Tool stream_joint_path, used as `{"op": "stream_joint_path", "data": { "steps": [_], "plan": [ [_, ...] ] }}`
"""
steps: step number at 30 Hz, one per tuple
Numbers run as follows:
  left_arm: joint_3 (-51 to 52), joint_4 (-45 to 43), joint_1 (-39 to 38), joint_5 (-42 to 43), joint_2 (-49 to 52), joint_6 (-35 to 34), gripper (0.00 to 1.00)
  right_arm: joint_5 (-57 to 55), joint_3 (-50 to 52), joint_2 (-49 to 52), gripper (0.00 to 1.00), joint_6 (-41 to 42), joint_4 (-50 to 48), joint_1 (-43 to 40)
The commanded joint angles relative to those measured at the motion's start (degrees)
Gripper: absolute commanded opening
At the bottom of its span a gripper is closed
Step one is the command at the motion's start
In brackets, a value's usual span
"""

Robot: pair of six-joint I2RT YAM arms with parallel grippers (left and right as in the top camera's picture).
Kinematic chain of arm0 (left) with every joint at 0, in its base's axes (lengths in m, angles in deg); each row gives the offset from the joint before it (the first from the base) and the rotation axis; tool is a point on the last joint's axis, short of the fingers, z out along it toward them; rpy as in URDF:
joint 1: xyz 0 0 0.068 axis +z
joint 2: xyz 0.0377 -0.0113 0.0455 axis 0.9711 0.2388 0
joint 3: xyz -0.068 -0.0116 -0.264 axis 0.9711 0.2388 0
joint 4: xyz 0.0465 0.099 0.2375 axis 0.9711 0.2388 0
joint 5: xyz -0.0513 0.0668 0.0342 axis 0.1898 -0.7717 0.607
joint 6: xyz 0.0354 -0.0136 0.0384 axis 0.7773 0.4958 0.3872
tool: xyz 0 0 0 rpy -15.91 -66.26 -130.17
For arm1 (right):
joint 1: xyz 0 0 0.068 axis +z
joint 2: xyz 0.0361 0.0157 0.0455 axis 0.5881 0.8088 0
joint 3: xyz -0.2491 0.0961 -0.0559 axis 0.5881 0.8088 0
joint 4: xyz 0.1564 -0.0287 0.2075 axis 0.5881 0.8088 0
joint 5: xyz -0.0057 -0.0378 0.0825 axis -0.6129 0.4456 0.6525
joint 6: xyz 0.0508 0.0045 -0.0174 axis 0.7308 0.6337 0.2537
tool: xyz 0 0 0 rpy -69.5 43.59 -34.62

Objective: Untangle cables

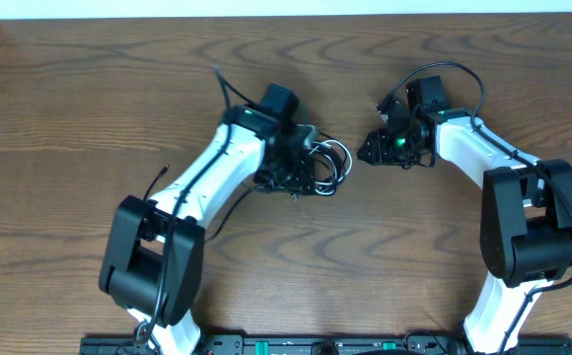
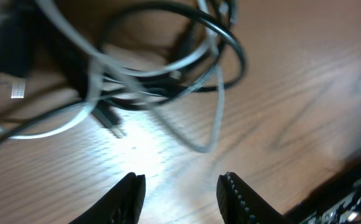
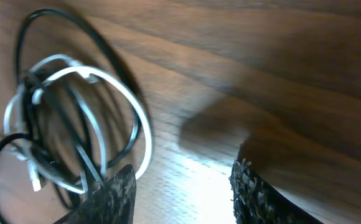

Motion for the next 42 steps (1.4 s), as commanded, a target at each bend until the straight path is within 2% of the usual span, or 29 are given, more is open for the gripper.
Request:
{"op": "stream_joint_path", "data": {
  "steps": [1,6,9,14,20,24,40,42],
  "plan": [
    [-0.1,-0.1,-2.6,-0.2,0.0,1.2,0.42,-3.2,-1.0,-0.7,0.47,0.7,0.1,0.2],
    [0.0,-1.8,-7.1,-5.6,1.0,1.2,0.43,-3.3,-1.0,-0.7,0.49,0.7,0.1,0.2],
    [0.2,-3.7,-9.2,-9.7,1.3,1.0,0.49,-3.3,-1.0,-0.7,0.5,0.7,0.1,0.2],
    [0.7,-6.6,-11.1,-16.3,1.3,-0.3,0.5,-3.3,-1.0,-0.7,0.51,0.7,0.2,0.2],
    [1.0,-7.2,-11.2,-16.6,1.3,-0.4,0.5,-3.3,-1.0,-0.7,0.52,0.7,0.2,0.2],
    [1.3,-7.8,-11.2,-16.6,2.1,-3.2,0.5,-3.3,-1.0,-0.7,0.52,0.7,0.2,0.2],
    [1.4,-17.3,-11.7,-16.6,5.9,-3.3,0.48,-3.3,-1.0,-0.7,0.53,0.7,0.2,0.2],
    [1.4,-17.7,-11.8,-16.6,6.4,-3.3,0.41,-3.3,-1.0,-0.7,0.53,0.7,0.2,0.2]
  ]
}}
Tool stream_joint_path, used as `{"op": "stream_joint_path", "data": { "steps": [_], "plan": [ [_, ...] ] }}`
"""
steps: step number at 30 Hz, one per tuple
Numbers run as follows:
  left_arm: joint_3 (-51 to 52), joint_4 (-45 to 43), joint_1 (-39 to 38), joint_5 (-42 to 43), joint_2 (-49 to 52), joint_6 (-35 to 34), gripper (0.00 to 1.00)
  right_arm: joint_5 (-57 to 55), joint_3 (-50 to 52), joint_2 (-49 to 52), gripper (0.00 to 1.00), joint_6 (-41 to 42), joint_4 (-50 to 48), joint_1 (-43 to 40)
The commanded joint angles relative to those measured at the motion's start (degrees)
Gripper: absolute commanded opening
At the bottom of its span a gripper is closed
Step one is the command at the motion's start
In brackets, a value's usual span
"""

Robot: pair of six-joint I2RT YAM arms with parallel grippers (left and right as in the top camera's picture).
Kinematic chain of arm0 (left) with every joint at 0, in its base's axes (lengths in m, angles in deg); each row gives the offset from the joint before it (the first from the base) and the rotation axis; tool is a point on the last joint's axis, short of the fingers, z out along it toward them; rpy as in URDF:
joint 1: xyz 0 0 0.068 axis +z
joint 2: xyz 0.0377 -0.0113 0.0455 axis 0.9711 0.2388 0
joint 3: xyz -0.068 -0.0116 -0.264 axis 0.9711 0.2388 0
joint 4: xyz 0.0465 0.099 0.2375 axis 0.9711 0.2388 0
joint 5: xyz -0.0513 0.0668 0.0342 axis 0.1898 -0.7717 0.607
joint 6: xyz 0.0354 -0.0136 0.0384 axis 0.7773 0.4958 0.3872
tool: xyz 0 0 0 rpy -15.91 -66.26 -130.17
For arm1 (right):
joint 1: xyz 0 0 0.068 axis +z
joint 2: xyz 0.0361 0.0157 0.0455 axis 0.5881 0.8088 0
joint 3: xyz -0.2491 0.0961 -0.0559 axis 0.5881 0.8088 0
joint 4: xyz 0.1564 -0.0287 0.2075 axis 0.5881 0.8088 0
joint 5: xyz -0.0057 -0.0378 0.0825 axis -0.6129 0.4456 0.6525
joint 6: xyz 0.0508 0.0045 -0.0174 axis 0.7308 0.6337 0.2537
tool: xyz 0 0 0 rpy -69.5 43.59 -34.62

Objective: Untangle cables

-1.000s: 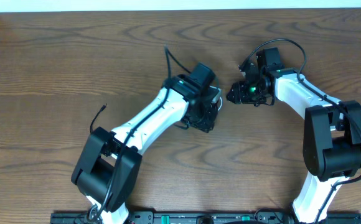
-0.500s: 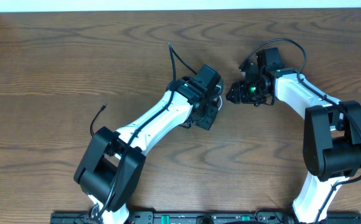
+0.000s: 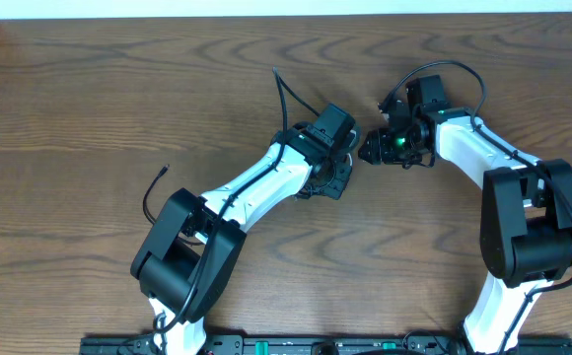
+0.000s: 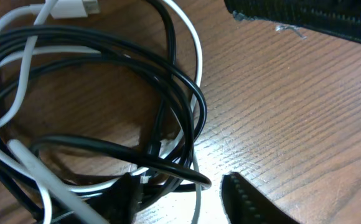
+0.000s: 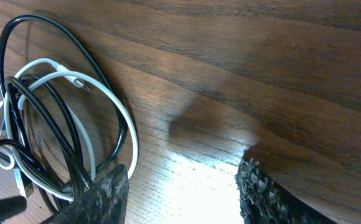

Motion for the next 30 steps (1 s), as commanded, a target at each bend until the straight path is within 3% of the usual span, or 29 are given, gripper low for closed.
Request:
{"op": "stream_joint_path", "data": {
  "steps": [1,3,8,15,30],
  "plan": [
    [0.4,-0.6,-0.3,-0.6,1.7,-0.3,0.38,-1.2,-0.8,-0.7,0.53,0.4,0.3,0.2],
    [0.4,-0.5,-0.3,-0.6,2.5,-0.3,0.33,-1.2,-0.8,-0.7,0.53,0.4,0.3,0.2],
    [0.4,0.3,-0.3,-0.6,4.4,-0.3,0.33,-1.2,-0.8,-0.7,0.54,0.4,0.4,0.2],
    [0.4,0.3,-0.3,-0.6,4.5,-0.3,0.19,-1.2,-0.8,-0.7,0.54,0.5,0.5,0.2],
    [0.4,3.0,-0.2,-0.6,2.9,0.4,0.28,-1.2,-0.8,-0.7,0.55,0.4,0.5,0.4]
  ]
}}
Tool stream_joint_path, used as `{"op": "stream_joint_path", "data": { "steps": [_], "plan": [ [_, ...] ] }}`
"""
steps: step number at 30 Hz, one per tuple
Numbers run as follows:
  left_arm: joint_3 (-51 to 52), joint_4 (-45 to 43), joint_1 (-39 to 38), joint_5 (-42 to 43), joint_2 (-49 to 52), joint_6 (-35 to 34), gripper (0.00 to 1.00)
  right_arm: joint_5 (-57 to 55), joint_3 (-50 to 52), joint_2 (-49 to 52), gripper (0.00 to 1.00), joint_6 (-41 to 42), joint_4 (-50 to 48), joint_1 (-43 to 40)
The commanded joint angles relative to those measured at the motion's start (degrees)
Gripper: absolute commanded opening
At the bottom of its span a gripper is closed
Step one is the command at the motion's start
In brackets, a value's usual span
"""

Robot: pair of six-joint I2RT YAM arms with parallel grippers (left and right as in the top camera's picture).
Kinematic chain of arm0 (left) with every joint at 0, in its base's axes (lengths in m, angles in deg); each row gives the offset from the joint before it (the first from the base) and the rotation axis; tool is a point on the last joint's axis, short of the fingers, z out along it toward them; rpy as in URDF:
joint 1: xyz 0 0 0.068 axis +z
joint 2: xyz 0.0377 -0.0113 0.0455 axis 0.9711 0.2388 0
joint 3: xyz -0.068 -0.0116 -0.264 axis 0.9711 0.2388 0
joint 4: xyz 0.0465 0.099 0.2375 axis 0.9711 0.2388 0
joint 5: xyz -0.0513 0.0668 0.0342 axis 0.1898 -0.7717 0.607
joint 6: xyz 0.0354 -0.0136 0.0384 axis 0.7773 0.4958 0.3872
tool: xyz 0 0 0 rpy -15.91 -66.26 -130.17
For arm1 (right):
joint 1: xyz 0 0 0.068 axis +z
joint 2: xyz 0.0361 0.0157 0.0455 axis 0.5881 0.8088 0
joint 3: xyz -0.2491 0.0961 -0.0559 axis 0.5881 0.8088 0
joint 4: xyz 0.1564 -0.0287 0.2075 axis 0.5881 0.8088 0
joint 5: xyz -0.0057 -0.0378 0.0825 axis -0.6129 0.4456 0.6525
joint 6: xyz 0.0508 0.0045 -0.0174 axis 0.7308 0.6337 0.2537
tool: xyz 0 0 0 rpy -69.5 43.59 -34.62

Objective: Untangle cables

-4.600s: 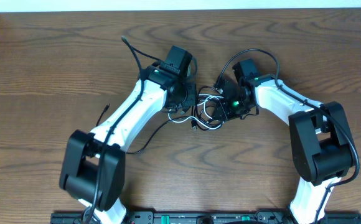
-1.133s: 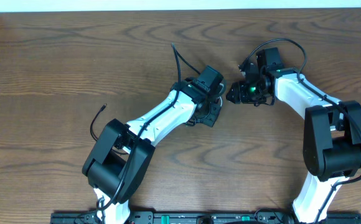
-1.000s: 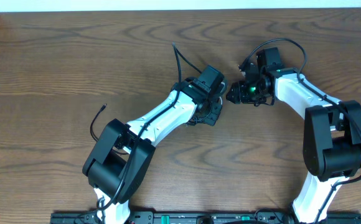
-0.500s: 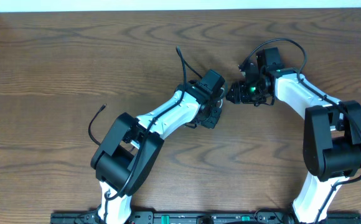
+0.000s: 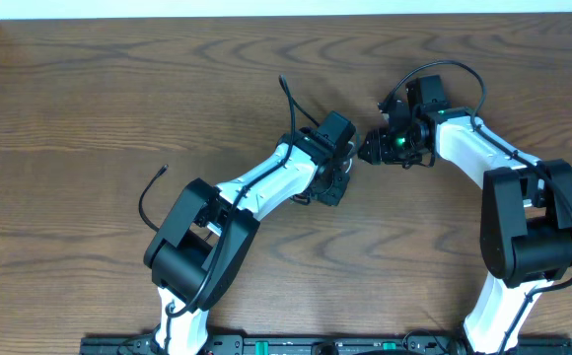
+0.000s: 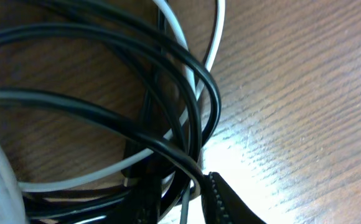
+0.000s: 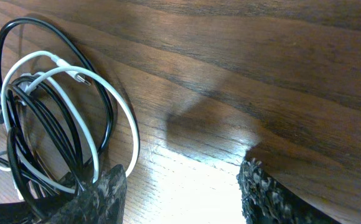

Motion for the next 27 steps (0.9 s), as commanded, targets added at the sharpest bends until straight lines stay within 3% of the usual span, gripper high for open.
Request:
{"op": "stream_joint_path", "data": {
  "steps": [1,19,22,27],
  "plan": [
    [0.3,1.6,0.0,-0.6,-1.5,0.8,0.28,-1.2,-0.7,-0.7,0.55,0.4,0.3,0.5],
    [0.4,6.7,0.0,-7.3,-1.7,0.9,0.4,-1.2,-0.7,-0.7,0.56,0.4,0.3,0.5],
    [0.4,7.8,0.0,-7.3,-1.7,1.9,0.08,-1.2,-0.7,-0.7,0.56,0.4,0.3,0.5],
    [0.3,9.2,0.0,-7.2,-2.3,1.9,0.07,-1.1,-0.7,-0.7,0.58,0.4,0.5,0.6]
  ]
}}
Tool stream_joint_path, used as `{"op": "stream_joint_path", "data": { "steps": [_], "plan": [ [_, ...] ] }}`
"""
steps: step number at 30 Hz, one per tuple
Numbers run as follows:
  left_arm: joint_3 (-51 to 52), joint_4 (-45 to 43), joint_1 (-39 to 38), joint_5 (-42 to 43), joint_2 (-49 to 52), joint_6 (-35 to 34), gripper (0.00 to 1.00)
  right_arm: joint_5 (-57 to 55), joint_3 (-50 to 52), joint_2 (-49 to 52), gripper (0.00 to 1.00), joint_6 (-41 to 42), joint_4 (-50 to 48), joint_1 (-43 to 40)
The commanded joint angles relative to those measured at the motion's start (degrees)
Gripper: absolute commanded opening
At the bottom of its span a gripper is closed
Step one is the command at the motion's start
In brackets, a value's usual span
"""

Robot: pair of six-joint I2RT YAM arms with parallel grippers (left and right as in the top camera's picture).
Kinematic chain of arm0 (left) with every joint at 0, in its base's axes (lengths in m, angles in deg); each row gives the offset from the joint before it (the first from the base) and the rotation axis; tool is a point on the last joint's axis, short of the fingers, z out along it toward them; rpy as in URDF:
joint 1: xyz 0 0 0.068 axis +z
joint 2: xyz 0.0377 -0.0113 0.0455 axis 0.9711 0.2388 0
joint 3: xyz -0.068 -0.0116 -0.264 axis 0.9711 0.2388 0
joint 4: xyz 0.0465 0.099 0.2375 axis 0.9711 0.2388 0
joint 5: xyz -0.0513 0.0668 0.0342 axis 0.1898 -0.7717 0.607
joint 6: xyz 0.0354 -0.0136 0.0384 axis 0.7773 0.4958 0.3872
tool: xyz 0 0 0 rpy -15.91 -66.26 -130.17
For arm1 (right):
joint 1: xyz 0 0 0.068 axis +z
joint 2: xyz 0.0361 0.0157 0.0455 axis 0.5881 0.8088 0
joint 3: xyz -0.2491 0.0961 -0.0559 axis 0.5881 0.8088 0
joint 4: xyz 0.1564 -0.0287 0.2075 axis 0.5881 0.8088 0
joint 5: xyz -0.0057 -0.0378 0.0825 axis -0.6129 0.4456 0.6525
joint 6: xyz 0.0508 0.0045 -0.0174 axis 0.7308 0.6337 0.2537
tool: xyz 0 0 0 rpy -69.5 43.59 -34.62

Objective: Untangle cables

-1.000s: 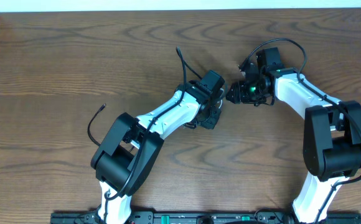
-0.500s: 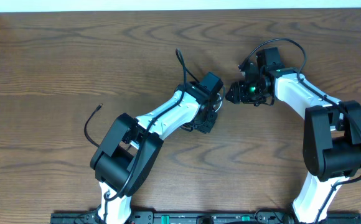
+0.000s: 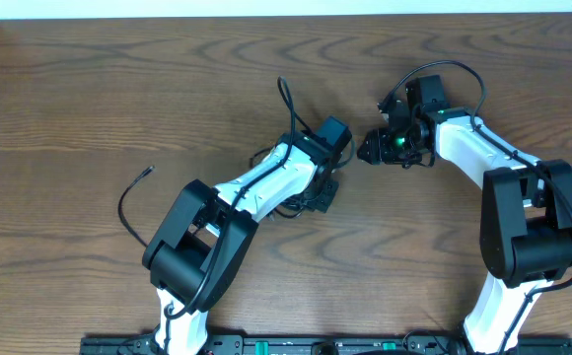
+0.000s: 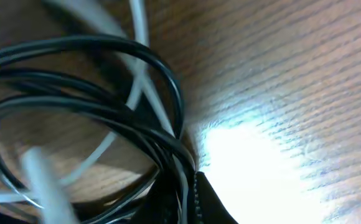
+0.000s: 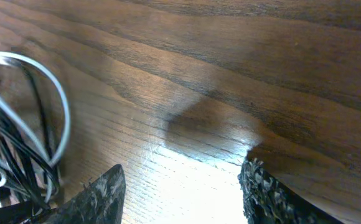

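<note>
A tangle of black and white cables (image 4: pixel 106 112) fills the left wrist view. My left gripper (image 4: pixel 179 198) is shut on a few black strands with a white one, low in that frame. From overhead, the left gripper (image 3: pixel 321 190) sits on the cable tangle (image 3: pixel 296 207) at mid-table, which it mostly hides. The right gripper (image 3: pixel 368 150) stands just to the right of it, open and holding nothing. In the right wrist view its fingers (image 5: pixel 99 194) straddle bare wood, and the tangle (image 5: pixel 18 143) shows only at the left edge.
A wooden table (image 3: pixel 79 99) carries everything. A loose black cable end (image 3: pixel 148 172) curls out at the left beside the left arm. Another thin black wire (image 3: pixel 284 94) stands up behind the left wrist. A white edge runs along the far side.
The tangle has shifted left, away from the right gripper, and now shows only at the edge of the right wrist view. My left gripper has closed on black strands. The right arm stayed put.
First my left gripper was open over the table beside the tangle, left of centre. Then it stood open at the tangle's right side, near the right gripper. Later strands lay between its fingers, and now it is shut on them with the tangle drawn left.
</note>
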Motion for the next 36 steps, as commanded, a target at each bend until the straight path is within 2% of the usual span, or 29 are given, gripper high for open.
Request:
{"op": "stream_joint_path", "data": {
  "steps": [1,9,12,15,20,25,27,32,36],
  "plan": [
    [0.2,0.8,0.0,-1.1,-2.2,0.6,0.07,-1.1,-0.7,-0.7,0.59,0.4,0.4,0.5],
    [-0.8,1.0,0.9,-1.1,-9.8,1.0,0.07,4.6,-0.7,-0.7,0.54,0.4,0.4,2.0],
    [-0.9,1.0,2.4,-1.1,-13.1,1.0,0.07,9.6,-0.7,-0.7,0.49,-1.6,0.0,2.2],
    [-0.9,1.1,4.0,0.2,-15.3,1.0,0.07,17.8,-0.7,-0.7,0.5,-4.4,-0.7,2.2],
    [-0.9,1.1,8.1,9.0,-17.9,1.9,0.07,37.4,-0.7,-0.7,0.58,-10.0,-3.8,2.2],
    [-0.9,1.1,12.8,19.9,-18.1,1.9,0.08,48.9,-0.7,-0.7,0.61,-9.9,-8.5,2.2],
    [-0.9,1.1,14.3,24.0,-18.1,1.9,0.08,49.5,-0.7,-0.7,0.59,-7.4,-10.0,2.2],
    [-0.9,1.0,16.9,29.3,-18.1,2.1,0.08,45.2,-0.7,-0.7,0.47,-0.9,-10.7,2.3],
    [-0.9,0.3,17.5,34.2,-18.1,2.6,0.08,38.6,-0.7,-0.7,0.46,3.9,-10.7,2.6]
  ]
}}
